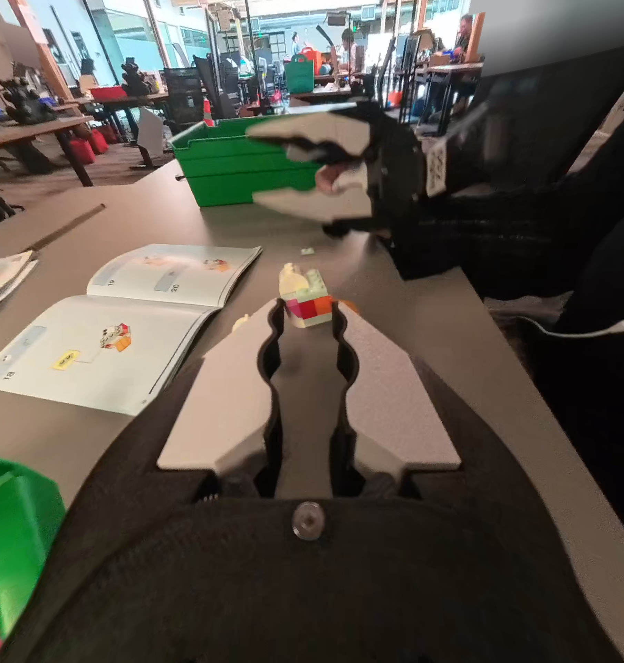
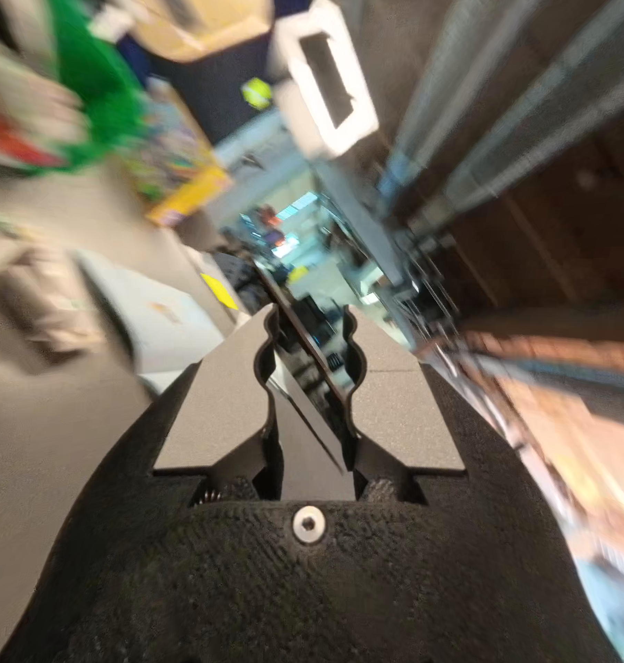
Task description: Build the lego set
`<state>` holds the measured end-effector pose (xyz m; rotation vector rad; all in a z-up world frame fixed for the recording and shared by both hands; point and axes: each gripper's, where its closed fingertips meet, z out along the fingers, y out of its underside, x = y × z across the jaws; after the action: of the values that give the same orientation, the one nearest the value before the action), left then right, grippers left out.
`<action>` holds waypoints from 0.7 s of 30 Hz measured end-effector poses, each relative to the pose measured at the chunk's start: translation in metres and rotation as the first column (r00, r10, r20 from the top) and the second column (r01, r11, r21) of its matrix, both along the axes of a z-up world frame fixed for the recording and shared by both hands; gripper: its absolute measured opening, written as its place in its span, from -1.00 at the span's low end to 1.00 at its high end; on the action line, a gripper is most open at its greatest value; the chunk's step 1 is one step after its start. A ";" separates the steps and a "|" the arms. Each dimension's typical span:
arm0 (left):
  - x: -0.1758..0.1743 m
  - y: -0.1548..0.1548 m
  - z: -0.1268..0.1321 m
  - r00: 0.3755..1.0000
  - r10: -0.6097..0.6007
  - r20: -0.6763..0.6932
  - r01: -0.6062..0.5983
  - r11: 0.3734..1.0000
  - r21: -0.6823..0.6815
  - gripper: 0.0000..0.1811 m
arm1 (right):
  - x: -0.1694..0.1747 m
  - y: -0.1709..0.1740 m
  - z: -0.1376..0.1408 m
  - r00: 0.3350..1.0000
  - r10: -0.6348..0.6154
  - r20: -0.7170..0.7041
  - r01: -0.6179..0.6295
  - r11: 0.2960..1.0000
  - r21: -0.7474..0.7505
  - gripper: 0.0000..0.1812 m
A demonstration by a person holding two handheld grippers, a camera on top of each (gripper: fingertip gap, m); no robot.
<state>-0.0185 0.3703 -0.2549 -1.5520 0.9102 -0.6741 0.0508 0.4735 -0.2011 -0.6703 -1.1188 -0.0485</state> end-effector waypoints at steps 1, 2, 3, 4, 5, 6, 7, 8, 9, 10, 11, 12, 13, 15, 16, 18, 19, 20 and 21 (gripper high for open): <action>0.000 -0.001 -0.001 1.000 -0.004 -0.004 0.004 1.000 0.007 -0.71 | 0.024 0.019 0.011 0.992 -0.078 -0.099 0.073 0.996 -0.049 -0.66; 0.002 -0.003 -0.002 1.000 -0.012 -0.002 0.012 1.000 0.006 -0.71 | 0.049 0.037 0.018 0.970 -0.155 -0.185 0.137 0.985 -0.108 -0.69; 0.003 -0.004 -0.004 1.000 -0.020 0.002 0.020 1.000 -0.004 -0.71 | 0.072 0.052 0.021 0.941 -0.224 -0.255 0.185 0.968 -0.170 -0.73; 0.005 -0.005 -0.004 1.000 -0.030 0.004 0.030 0.999 -0.010 -0.71 | 0.093 0.064 0.022 0.909 -0.281 -0.307 0.218 0.950 -0.224 -0.77; 0.006 -0.006 -0.003 0.999 -0.038 0.008 0.039 0.999 -0.006 -0.71 | 0.110 0.071 0.022 0.882 -0.325 -0.341 0.241 0.934 -0.265 -0.81; 0.007 -0.007 -0.003 0.999 -0.043 0.010 0.043 0.999 0.001 -0.71 | 0.122 0.077 0.019 0.863 -0.357 -0.358 0.256 0.919 -0.299 -0.83; 0.007 -0.008 -0.002 0.999 -0.045 0.011 0.045 0.999 0.006 -0.71 | 0.131 0.082 0.016 0.850 -0.387 -0.358 0.273 0.904 -0.329 -0.85; 0.008 -0.008 -0.002 0.999 -0.047 0.009 0.047 0.999 0.009 -0.71 | 0.138 0.085 0.012 0.840 -0.418 -0.345 0.297 0.887 -0.353 -0.85; 0.007 -0.008 -0.002 0.999 -0.047 0.008 0.047 0.999 0.010 -0.71 | 0.140 0.088 0.006 0.840 -0.446 -0.309 0.319 0.867 -0.383 -0.87; 0.007 -0.008 -0.002 0.999 -0.045 0.010 0.044 0.999 0.010 -0.71 | 0.137 0.089 -0.004 0.857 -0.455 -0.242 0.321 0.838 -0.440 -0.86; 0.007 -0.008 -0.002 0.999 -0.043 0.014 0.043 0.999 0.010 -0.71 | 0.126 0.086 -0.020 0.895 -0.420 -0.149 0.286 0.798 -0.531 -0.86; 0.006 -0.007 -0.001 0.999 -0.039 0.020 0.039 0.999 0.009 -0.71 | 0.112 0.076 -0.037 0.937 -0.343 -0.069 0.221 0.734 -0.643 -0.84; 0.005 -0.006 0.000 0.999 -0.035 0.028 0.035 0.999 0.006 -0.71 | 0.098 0.061 -0.055 0.968 -0.249 -0.014 0.152 0.635 -0.758 -0.81; 0.004 -0.006 0.001 0.998 -0.034 0.046 0.034 0.999 -0.006 -0.71 | 0.083 0.031 -0.089 0.993 -0.087 0.084 0.112 0.384 -0.916 -0.72; 0.004 -0.006 0.002 0.998 -0.036 0.055 0.036 0.999 -0.013 -0.71 | 0.083 0.022 -0.104 0.987 -0.054 0.148 0.158 0.307 -0.939 -0.69; 0.004 -0.006 0.003 0.997 -0.038 0.069 0.040 0.999 -0.019 -0.71 | 0.091 0.023 -0.119 0.960 -0.083 0.267 0.280 0.309 -0.909 -0.69; 0.004 -0.006 0.003 0.997 -0.040 0.072 0.042 0.999 -0.022 -0.71 | 0.092 0.022 -0.122 0.954 -0.082 0.287 0.298 0.311 -0.902 -0.71; 0.004 -0.006 0.003 0.996 -0.041 0.073 0.043 0.999 -0.022 -0.71 | 0.090 0.019 -0.124 0.956 -0.069 0.285 0.293 0.283 -0.913 -0.71; 0.004 -0.006 0.003 0.996 -0.043 0.072 0.044 0.999 -0.021 -0.71 | 0.089 0.016 -0.127 0.958 -0.055 0.281 0.286 0.246 -0.926 -0.71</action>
<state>-0.0146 0.3640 -0.2518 -1.5221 0.8877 -0.7688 0.1395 0.4898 -0.3277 -1.9874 -1.1826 0.4611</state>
